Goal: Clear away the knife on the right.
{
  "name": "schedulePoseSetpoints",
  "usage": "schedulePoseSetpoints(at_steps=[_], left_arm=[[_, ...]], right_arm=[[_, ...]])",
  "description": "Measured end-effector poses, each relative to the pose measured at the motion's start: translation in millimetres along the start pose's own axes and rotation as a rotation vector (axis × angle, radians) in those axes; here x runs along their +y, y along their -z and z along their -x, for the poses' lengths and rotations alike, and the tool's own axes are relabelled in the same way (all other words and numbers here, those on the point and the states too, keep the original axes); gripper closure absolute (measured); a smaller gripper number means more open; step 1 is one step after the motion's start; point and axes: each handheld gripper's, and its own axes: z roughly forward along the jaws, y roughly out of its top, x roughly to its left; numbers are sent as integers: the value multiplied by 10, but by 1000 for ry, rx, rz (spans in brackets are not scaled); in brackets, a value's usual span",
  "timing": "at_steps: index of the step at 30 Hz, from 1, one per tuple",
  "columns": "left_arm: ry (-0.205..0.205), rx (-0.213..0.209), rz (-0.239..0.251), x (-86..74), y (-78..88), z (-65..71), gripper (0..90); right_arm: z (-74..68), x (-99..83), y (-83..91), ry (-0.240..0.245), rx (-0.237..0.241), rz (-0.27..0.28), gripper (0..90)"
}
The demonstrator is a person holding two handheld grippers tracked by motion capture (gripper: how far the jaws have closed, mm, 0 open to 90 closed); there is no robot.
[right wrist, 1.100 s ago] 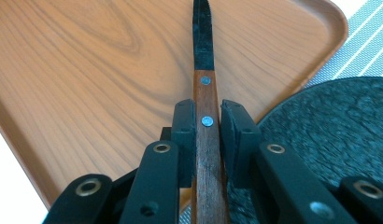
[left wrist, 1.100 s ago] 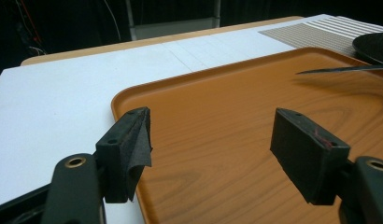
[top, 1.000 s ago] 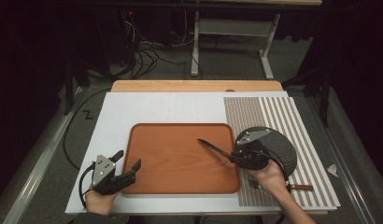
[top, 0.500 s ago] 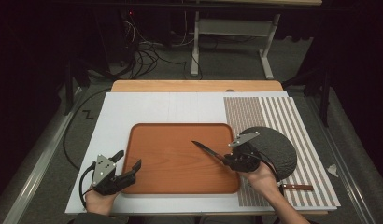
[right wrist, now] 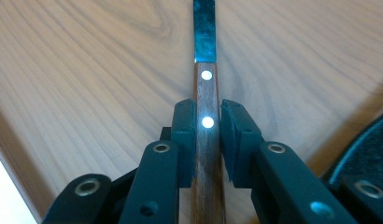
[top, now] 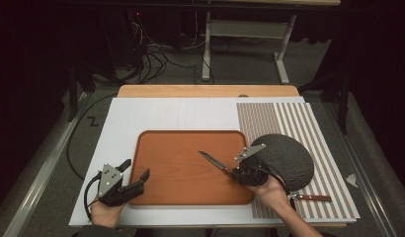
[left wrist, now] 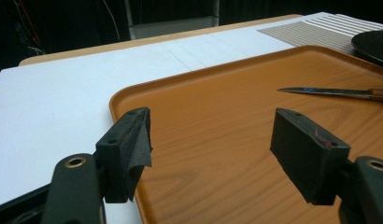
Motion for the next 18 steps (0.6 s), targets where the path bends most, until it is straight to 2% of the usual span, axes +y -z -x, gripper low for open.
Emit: schedulePoseSetpoints(at_steps=[8, 18], left_arm=[[0, -1, 0, 0, 0, 1, 290], [-2, -4, 1, 0, -1, 5, 289]], right_arm=[[-31, -24, -45, 17, -11, -10, 776], [-15, -48, -38, 6, -25, -1, 754]])
